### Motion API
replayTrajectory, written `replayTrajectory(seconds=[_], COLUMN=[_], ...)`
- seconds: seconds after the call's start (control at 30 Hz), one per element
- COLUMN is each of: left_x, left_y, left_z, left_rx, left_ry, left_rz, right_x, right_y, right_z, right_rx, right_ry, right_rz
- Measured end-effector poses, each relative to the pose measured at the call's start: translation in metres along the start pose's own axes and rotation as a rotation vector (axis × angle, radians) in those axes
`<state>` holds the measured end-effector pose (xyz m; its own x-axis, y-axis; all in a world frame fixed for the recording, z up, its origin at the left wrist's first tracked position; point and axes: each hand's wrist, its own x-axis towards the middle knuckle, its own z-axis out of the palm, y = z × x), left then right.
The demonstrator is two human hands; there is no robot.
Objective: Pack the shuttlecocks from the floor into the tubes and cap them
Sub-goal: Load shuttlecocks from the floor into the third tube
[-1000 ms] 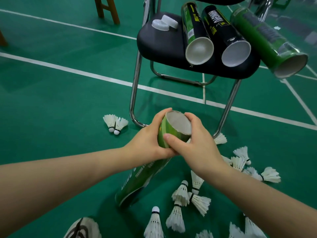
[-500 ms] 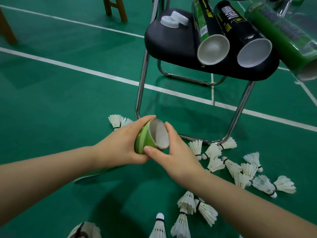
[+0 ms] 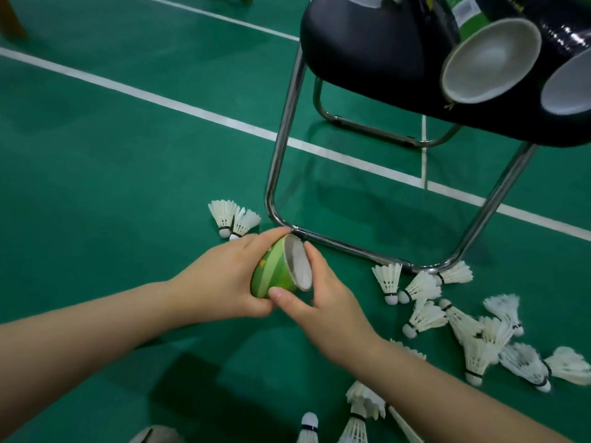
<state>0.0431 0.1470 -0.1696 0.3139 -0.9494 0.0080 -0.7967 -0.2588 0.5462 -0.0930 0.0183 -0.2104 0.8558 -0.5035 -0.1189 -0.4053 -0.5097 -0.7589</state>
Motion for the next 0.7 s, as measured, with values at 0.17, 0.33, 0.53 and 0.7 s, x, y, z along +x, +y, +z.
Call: replayTrajectory(seconds=[0.17, 0.33, 0.53, 0.7], left_x=[0.018, 0.027, 0.048, 0.078], left_y=[0.008, 0.014, 0.025, 0.038], left_z=[0.007, 0.010, 0.018, 0.039], left_rx=[0.026, 0.018, 0.049, 0.089], left_ry=[-0.024, -0.039, -0.155, -0.240], left_rz=[0.014, 0.005, 0.008, 0.031], right_x=[-0.007, -0.011, -0.007, 0.012], right_y=[0.005, 0.002, 0.051, 0.117], right_z=[-0.012, -0.026, -0.053, -0.075], right_rx=[0.067, 0.089, -0.017, -0.148], right_ry=[-0.044, -0.084, -0.193, -0.024], right_rz=[0.043, 0.040, 0.212, 0.451])
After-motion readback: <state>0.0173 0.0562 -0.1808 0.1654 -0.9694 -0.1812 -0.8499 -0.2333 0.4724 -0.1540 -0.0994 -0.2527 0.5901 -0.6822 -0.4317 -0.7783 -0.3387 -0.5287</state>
